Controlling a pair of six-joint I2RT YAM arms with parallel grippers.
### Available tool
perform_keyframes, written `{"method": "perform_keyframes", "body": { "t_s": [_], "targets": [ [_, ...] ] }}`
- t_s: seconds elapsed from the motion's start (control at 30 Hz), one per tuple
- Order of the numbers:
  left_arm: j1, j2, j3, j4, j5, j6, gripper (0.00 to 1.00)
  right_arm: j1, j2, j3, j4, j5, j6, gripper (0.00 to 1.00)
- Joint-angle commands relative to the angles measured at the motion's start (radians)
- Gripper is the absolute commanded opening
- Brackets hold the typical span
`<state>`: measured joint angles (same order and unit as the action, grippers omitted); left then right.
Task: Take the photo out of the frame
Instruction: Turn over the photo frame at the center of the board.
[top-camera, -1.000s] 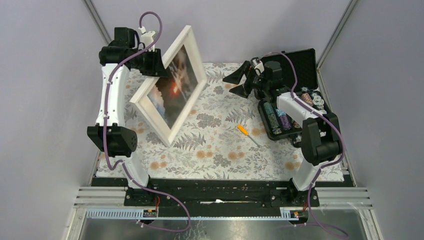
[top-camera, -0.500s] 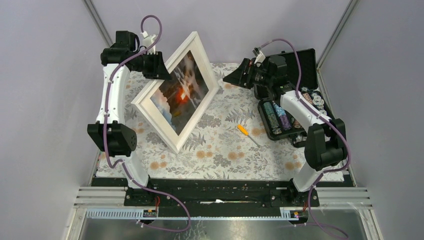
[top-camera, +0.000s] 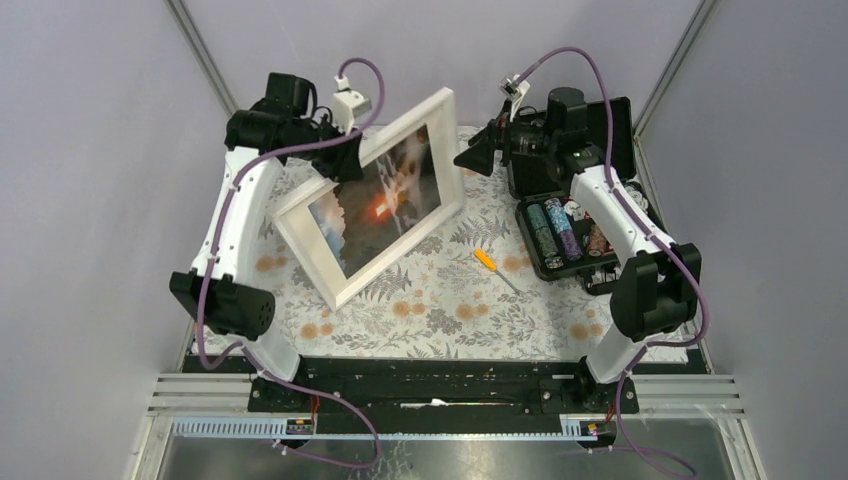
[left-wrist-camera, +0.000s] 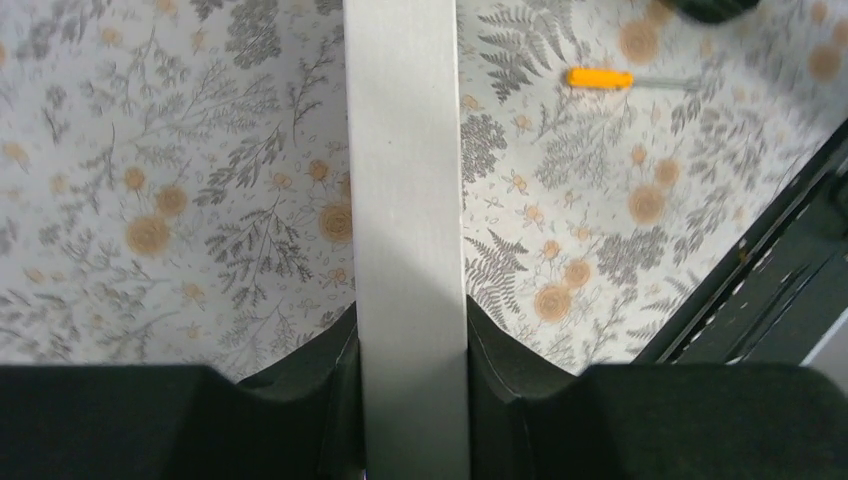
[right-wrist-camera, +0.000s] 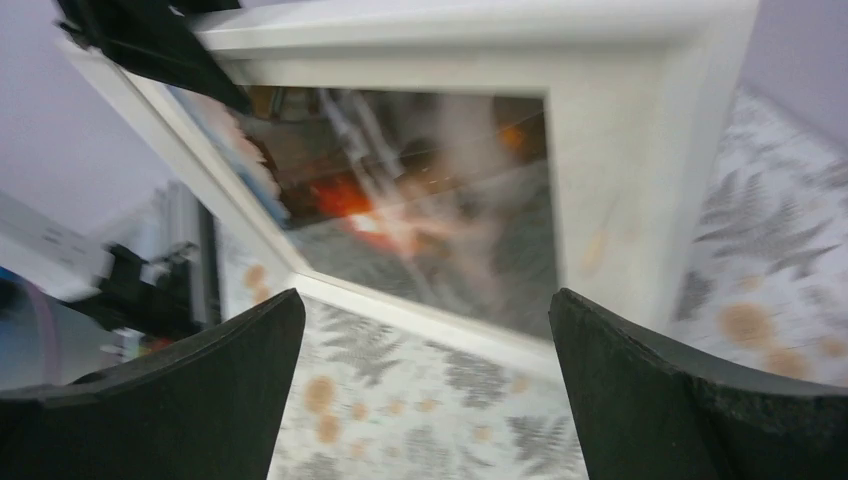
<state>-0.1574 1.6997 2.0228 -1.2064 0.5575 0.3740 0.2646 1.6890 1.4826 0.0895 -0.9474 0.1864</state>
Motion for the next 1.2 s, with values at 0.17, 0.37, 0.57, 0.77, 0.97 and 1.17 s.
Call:
{"method": "perform_keyframes", "body": {
  "t_s": [0.17, 0.37, 0.57, 0.77, 0.97, 1.17],
  "targets": [
    [-0.197, -0.277, -0.272, 0.241, -0.253, 0.344, 0.00, -0.017, -0.128, 0.211, -0.456, -0.062, -0.775, 1.00],
    [-0.296, -0.438, -0.474, 0.427, -0.390, 0.442, 0.00, 0.064, -0.111, 0.358, -0.762, -0.025, -1.101, 1.00],
    [-0.321, -0.488, -0.512, 0.455, -0.405, 0.481, 0.00, 0.228, -0.071, 0.487, -1.054, 0.125, -1.358, 1.00],
    [-0.367, -0.554, -0.560, 0.459, -0.420, 0.528, 0.00, 0.337, 0.007, 0.589, -1.088, 0.265, -1.356, 1.00],
    [-0.384, -0.598, -0.592, 0.459, -0.425, 0.560, 0.00, 0.389, 0.127, 0.754, -1.160, 0.364, -1.345, 1.00],
    [-0.396, -0.632, -0.613, 0.461, -0.425, 0.572, 0.00, 0.464, 0.224, 0.864, -1.366, 0.456, -1.370, 0.98]
  ]
}}
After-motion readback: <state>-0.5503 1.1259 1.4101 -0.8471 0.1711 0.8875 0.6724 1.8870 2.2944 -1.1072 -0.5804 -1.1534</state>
